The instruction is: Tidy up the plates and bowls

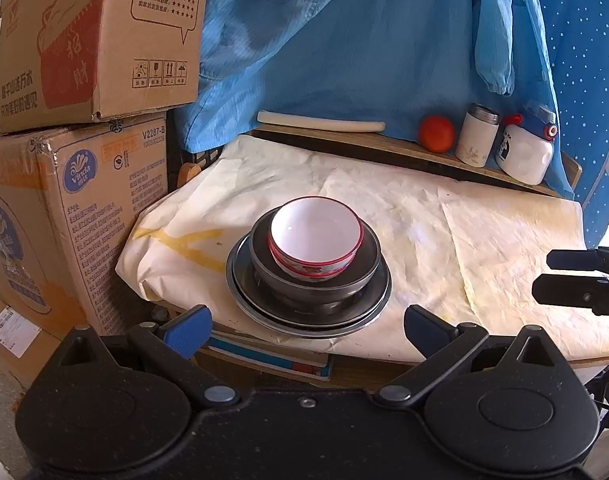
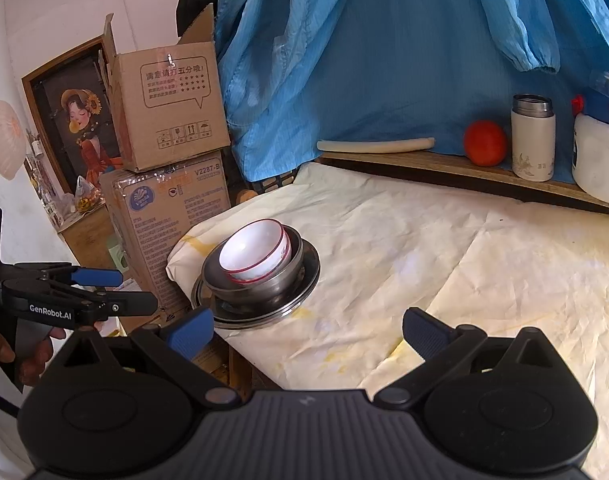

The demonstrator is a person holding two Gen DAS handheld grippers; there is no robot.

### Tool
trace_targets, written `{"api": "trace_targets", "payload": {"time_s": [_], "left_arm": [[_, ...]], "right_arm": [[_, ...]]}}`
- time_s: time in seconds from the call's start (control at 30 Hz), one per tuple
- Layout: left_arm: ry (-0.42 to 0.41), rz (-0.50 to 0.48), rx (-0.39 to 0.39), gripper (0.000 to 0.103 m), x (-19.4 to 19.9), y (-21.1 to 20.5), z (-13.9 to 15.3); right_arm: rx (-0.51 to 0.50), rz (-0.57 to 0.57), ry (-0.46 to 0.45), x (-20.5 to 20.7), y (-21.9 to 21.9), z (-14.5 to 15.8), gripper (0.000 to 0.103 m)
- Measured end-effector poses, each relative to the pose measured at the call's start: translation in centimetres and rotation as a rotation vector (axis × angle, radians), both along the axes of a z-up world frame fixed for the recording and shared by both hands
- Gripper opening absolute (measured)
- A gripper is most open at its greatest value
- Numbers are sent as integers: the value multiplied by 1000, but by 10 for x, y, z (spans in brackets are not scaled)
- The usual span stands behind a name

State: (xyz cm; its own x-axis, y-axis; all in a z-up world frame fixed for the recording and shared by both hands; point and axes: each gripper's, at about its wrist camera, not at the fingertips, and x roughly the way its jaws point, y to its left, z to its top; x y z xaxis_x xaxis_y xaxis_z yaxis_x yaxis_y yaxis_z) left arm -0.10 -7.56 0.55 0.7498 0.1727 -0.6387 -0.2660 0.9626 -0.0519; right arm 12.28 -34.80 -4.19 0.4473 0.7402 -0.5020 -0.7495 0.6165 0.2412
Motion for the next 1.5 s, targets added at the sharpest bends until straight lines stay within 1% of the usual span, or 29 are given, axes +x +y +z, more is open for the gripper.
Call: {"api": "trace_targets", "payload": {"time_s": [1.5], "left_arm": [[-5,15,2,102,-2,0,2]], "right_arm": [[-1,17,-10,1,2,2,103]]}}
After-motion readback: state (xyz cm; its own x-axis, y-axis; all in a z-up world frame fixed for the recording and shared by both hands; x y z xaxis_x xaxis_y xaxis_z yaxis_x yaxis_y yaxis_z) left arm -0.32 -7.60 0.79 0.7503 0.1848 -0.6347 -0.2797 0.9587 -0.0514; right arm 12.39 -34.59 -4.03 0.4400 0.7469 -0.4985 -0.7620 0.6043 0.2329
